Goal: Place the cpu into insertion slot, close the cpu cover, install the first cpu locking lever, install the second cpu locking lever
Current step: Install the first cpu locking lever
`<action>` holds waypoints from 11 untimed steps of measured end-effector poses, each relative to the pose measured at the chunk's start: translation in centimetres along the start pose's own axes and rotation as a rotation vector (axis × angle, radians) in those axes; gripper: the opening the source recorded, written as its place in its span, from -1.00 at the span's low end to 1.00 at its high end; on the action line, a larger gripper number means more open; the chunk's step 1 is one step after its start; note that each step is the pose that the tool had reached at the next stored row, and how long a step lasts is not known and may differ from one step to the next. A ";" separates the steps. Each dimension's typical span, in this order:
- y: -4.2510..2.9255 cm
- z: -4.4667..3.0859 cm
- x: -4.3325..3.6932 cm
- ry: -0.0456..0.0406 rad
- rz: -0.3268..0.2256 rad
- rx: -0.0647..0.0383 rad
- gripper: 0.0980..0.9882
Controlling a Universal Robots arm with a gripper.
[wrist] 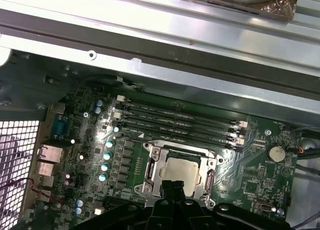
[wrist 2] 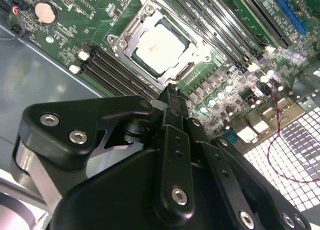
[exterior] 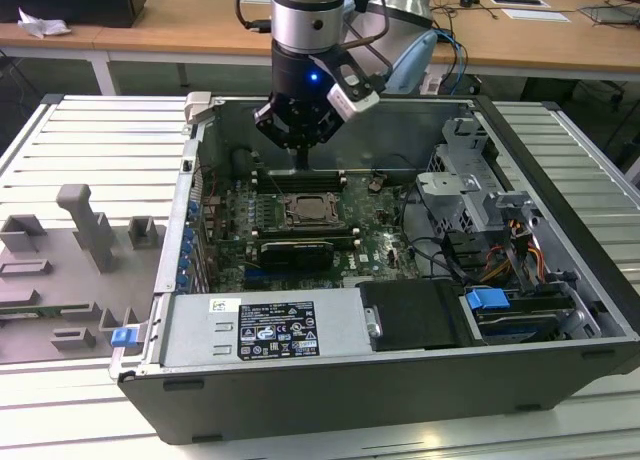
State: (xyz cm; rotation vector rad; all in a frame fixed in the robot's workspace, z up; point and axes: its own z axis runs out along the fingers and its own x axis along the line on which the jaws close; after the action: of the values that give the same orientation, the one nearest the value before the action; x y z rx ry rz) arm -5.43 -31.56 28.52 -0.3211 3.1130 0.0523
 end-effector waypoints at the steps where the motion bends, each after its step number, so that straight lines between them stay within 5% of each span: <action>1: 0.01 0.00 0.06 0.0002 0.000 0.000 -0.98; 11: 0.19 0.15 0.95 0.0001 0.000 0.000 -0.98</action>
State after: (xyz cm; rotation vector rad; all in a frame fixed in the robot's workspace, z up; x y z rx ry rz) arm -6.40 -31.56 28.36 -0.3211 3.1131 0.0522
